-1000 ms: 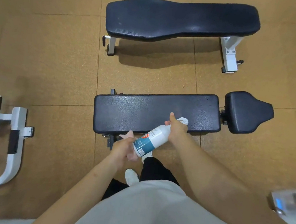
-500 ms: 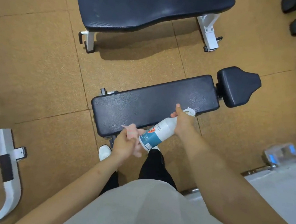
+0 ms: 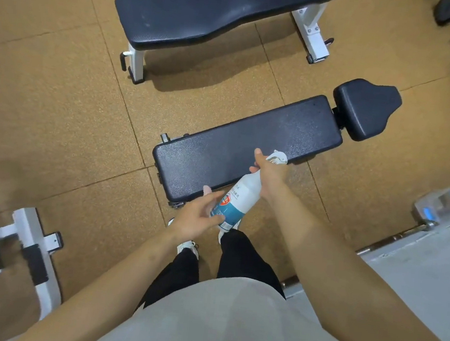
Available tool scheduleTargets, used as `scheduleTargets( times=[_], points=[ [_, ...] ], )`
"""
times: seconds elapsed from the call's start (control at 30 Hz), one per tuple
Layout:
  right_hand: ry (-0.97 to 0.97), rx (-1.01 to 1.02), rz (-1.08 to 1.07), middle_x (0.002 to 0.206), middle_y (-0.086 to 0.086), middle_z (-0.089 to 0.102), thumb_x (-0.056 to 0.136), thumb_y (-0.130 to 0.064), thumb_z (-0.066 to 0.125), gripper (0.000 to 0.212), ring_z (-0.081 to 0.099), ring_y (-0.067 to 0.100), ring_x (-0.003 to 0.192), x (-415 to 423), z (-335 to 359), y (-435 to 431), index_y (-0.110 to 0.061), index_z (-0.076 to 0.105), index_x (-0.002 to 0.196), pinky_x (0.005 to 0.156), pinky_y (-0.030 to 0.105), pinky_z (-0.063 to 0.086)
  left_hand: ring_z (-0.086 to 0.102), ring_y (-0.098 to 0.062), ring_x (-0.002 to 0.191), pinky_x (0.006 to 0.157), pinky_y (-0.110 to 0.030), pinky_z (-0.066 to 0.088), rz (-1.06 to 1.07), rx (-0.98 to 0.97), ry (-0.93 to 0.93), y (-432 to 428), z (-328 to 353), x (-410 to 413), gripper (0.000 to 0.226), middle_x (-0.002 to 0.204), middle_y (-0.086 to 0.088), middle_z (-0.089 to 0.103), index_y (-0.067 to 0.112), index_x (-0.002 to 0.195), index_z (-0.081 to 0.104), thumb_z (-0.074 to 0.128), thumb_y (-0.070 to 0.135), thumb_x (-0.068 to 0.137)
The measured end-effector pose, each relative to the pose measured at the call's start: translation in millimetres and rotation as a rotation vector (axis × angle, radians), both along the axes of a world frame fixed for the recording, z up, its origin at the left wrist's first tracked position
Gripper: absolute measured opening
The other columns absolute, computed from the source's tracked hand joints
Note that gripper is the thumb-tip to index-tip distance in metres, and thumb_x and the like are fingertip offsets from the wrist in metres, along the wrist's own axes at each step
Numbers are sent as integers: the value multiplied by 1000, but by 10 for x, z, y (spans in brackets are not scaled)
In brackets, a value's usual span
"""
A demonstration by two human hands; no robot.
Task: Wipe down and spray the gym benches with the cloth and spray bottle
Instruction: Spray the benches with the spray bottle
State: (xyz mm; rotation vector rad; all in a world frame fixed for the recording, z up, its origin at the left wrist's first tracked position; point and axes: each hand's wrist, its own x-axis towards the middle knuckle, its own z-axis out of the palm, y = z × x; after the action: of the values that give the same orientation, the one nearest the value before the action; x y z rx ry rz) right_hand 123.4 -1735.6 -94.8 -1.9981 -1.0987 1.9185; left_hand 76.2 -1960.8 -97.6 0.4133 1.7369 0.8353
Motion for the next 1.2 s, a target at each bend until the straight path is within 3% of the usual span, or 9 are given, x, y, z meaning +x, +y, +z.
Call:
scheduleTargets(
  times=[0.1, 0.23, 0.4, 0.53, 0.67, 0.8, 0.97, 1.1, 1.2],
  points=[
    [25, -60, -41, 96, 2, 76, 77, -37, 88, 44, 76, 11, 74, 54, -23, 82, -15, 66, 108, 82, 46, 62, 60, -11, 129, 109, -46, 51, 32, 37, -33, 57, -73, 22, 83, 139, 11, 63, 40, 143, 53, 90, 45, 68],
    [11, -113, -85, 81, 1, 75, 82, -38, 84, 32, 72, 13, 72, 97, -61, 298, -14, 65, 90, 84, 41, 61, 64, -12, 120, 93, -25, 59, 81, 39, 0, 335, 19, 50, 78, 132, 7, 63, 30, 140, 54, 93, 22, 73],
    [26, -152, -105, 80, 1, 78, 81, -37, 86, 36, 75, 12, 77, 161, -105, 632, -12, 67, 98, 79, 37, 60, 67, -9, 115, 88, -26, 61, 154, 7, 22, 683, -19, 125, 77, 125, 9, 68, 26, 133, 61, 97, 29, 64],
    [271, -170, -181, 97, 4, 72, 88, -11, 78, 19, 72, 17, 80, 239, -147, 827, -14, 65, 102, 75, 34, 60, 74, -17, 104, 74, -27, 63, 205, -23, -7, 927, -58, 217, 74, 124, -4, 68, 22, 133, 62, 97, 18, 68],
    [160, -20, -121, 90, 5, 71, 86, -15, 81, 21, 71, 14, 62, 359, -210, 977, -17, 61, 91, 70, 39, 60, 69, -22, 114, 79, -33, 64, 201, -25, -2, 1149, -92, 306, 77, 126, -3, 68, 22, 133, 63, 98, 18, 64],
    [87, 23, -160, 82, 4, 71, 83, -20, 84, 25, 72, 19, 64, 499, -226, 1083, -18, 59, 85, 75, 47, 61, 66, -10, 119, 100, -40, 58, 129, -7, 46, 1274, -104, 352, 85, 125, 11, 70, 29, 132, 63, 98, 39, 56],
    [188, 42, -165, 102, 8, 72, 86, -7, 80, 25, 72, 23, 79, 539, -157, 1020, -14, 64, 103, 71, 37, 63, 65, 1, 116, 99, -28, 56, 100, 45, 82, 1220, -5, 453, 74, 126, 18, 69, 36, 127, 60, 98, 27, 64],
    [103, 39, -89, 83, 6, 70, 86, -19, 82, 23, 70, 13, 57, 366, -96, 761, -13, 61, 91, 56, 31, 59, 68, 0, 109, 91, -23, 58, 146, 59, 109, 931, -18, 391, 70, 113, 21, 72, 33, 120, 61, 99, 20, 62],
    [120, 30, -84, 81, 4, 69, 87, -18, 81, 22, 70, 14, 57, 194, -84, 446, -13, 60, 93, 55, 29, 58, 68, -1, 110, 92, -19, 56, 129, 77, 116, 624, -35, 188, 72, 114, 22, 71, 31, 121, 61, 100, 28, 60]
  ],
)
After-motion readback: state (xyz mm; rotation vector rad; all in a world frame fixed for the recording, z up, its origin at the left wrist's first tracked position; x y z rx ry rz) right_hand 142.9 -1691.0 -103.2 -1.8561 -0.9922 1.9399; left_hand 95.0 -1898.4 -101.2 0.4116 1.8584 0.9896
